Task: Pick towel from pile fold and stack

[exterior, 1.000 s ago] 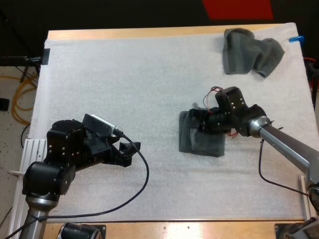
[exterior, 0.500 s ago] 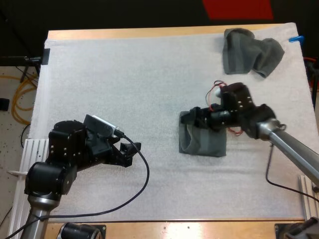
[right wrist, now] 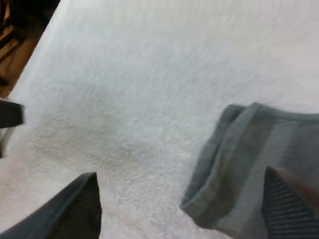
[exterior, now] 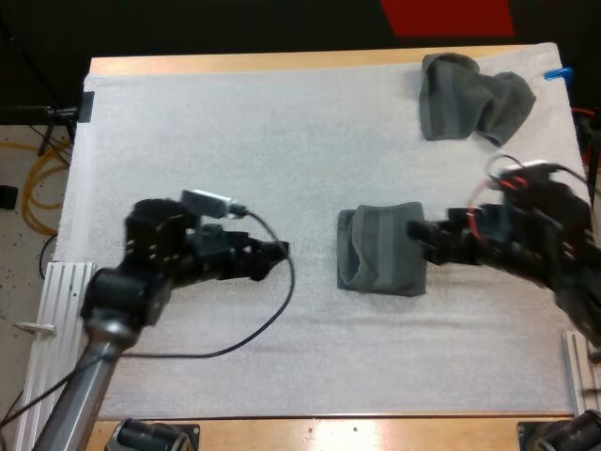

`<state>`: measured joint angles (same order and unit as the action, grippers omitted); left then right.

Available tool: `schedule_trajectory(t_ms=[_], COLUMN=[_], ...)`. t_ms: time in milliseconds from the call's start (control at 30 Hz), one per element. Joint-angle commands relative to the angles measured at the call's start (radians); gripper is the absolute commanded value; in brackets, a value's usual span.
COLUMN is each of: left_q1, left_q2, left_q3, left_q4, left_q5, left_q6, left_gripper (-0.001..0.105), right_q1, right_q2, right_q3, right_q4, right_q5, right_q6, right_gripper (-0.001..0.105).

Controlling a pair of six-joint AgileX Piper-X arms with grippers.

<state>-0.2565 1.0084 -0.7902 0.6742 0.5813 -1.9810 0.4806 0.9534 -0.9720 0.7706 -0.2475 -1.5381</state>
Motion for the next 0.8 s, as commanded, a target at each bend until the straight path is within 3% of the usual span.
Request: schedule_trajectory(t_ms=[0,200,400,600,767], left_q1=[-0.019,-0.133,-0.18,-0.191,-0.191], left_q2=[0.022,0.194,0.375,0.558,0.681], left_q3=[-0.003,-0.007,-0.018,-0.102,-0.181], left_q4=[-0.033,-0.21,-0.36,-0.366,-0.337], left_q5=[0.01,-0.04,-0.062,-0.055,-0.007], left_q6=[-0.022,-0.12,-0.2,-0.2,-0.215], left_gripper=[0.076,0.076,0.076,0.076,0.076], right_q1=[0.002,0.002,0.002,0.002,0.002], right_q2=[-0.03,-0.18,-0.273,-0.333,-0.345], right_q3=[-0.007,-0.007,-0.007,-0.007,-0.007], right_q4=[0.027,0.142,0.283,0.351,0.388], right_q5=[0.03,0.144,0.194,0.228,0.256], right_q6=[-0.028,-0.032,-0.03,-0.009,-0.007], right_gripper=[0.066,0.066,0.066,0.066,0.066])
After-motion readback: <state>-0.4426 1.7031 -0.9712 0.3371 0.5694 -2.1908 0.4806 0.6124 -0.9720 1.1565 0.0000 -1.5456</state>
